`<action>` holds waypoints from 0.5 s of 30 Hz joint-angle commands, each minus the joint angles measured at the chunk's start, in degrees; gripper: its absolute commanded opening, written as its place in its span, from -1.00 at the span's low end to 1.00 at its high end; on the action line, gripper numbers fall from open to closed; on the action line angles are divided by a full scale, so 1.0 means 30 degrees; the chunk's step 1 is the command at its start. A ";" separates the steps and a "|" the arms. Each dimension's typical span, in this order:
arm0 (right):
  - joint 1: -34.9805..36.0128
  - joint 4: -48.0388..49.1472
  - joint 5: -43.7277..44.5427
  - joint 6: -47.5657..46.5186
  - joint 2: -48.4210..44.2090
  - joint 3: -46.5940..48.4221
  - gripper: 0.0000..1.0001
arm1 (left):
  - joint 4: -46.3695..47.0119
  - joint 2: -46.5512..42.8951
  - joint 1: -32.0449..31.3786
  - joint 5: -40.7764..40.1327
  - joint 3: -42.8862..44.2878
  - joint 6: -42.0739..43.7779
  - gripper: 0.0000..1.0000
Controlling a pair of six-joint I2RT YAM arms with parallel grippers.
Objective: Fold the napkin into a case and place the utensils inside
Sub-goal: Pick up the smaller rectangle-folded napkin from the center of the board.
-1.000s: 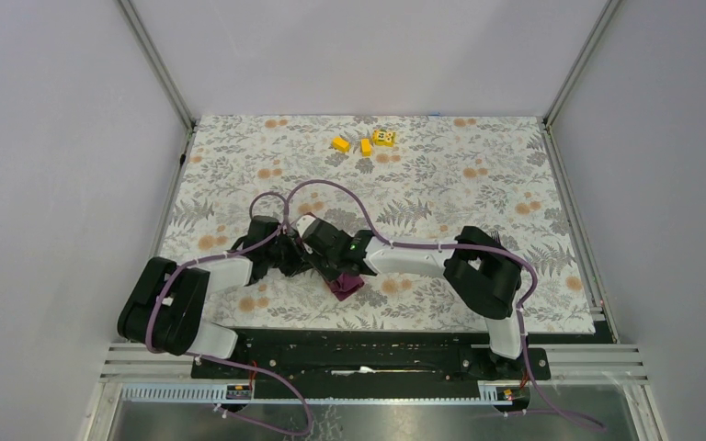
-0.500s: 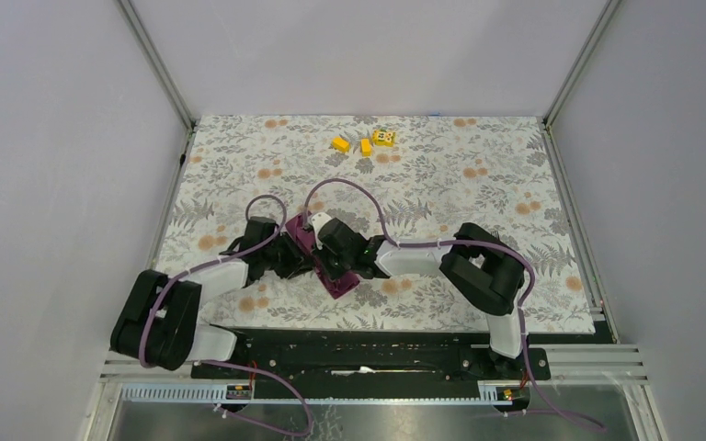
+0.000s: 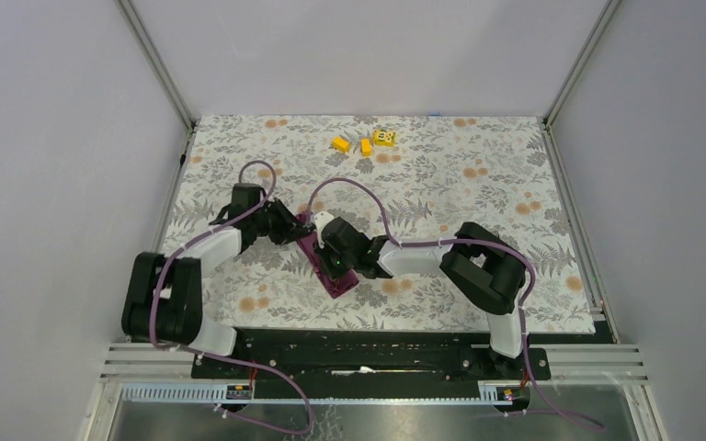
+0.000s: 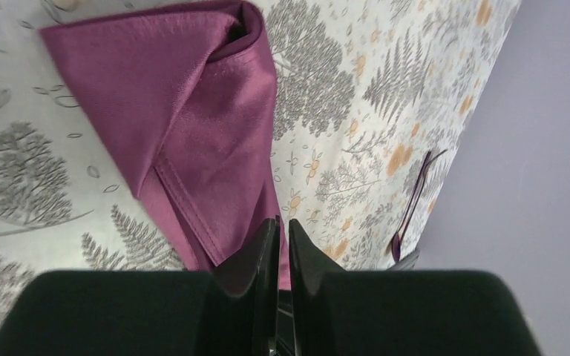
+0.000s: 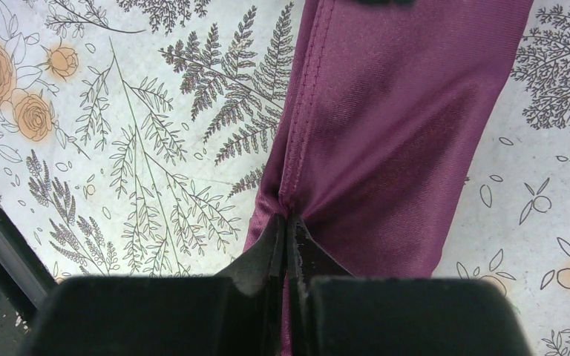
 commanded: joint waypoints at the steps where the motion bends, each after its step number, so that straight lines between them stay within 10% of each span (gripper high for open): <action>1: -0.0041 -0.1062 -0.0322 -0.0283 -0.0148 -0.0487 -0.94 | 0.3565 0.2110 -0.0544 0.2825 0.0236 -0.0320 -0.77; 9: 0.0064 -0.3535 -0.0480 -0.1132 -0.0791 0.0882 -0.62 | 0.2309 0.3761 -0.0488 -0.1130 -0.0799 0.1236 -1.00; 15: 0.1204 -0.6554 0.1836 -0.2214 -0.1376 0.3009 0.42 | 0.2113 0.4574 0.0188 -0.2042 -0.1804 0.1933 -1.00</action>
